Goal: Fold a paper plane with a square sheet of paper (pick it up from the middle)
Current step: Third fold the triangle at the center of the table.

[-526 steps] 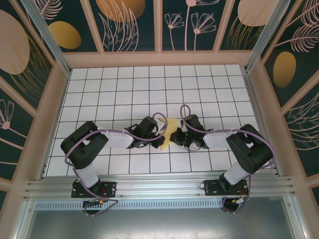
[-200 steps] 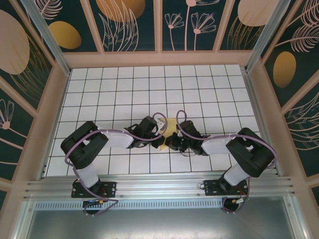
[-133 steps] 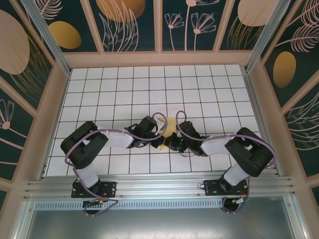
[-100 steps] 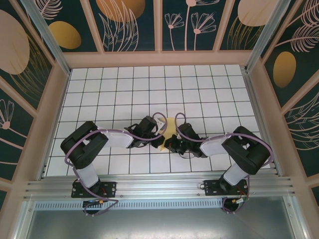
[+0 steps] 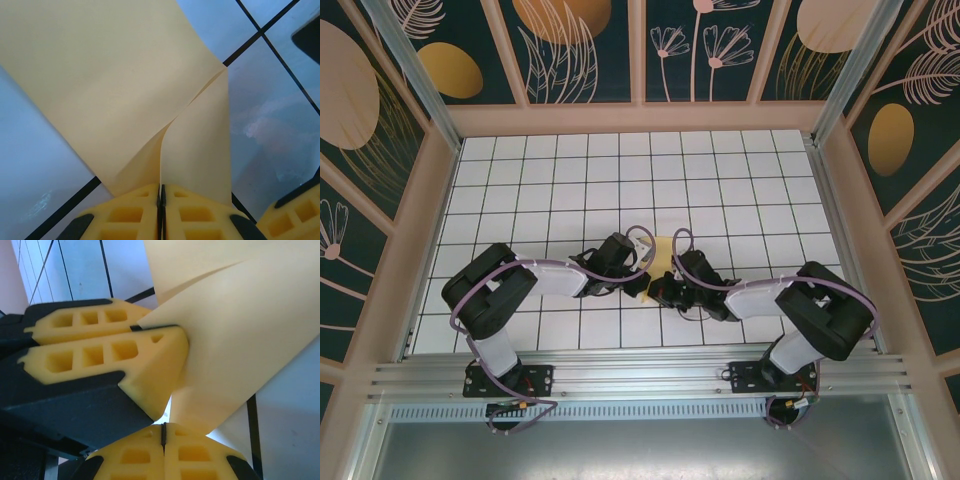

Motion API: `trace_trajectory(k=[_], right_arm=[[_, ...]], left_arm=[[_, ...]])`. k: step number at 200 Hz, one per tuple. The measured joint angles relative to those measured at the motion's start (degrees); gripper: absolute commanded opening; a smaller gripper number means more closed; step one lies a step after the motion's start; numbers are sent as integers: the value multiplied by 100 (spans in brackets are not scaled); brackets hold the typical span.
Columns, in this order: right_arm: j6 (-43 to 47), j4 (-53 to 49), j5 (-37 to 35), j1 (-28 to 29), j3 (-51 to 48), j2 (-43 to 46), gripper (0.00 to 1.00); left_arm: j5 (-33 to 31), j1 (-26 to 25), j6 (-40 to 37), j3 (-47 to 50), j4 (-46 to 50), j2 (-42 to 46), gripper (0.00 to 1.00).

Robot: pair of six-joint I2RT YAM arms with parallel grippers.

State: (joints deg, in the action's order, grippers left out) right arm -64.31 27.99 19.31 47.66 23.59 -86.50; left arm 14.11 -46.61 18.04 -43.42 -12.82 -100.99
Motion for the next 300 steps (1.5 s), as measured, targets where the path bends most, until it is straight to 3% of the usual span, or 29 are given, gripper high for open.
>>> trace_trajectory(k=[87,300], right_arm=[[-232,614,-15,46,-236,-396,6],[-339,299,-195,378,-7,-339,6]], left_arm=[[7,0,2,-7,0,-7,11],[4,0,2,-26,24,-11,11]])
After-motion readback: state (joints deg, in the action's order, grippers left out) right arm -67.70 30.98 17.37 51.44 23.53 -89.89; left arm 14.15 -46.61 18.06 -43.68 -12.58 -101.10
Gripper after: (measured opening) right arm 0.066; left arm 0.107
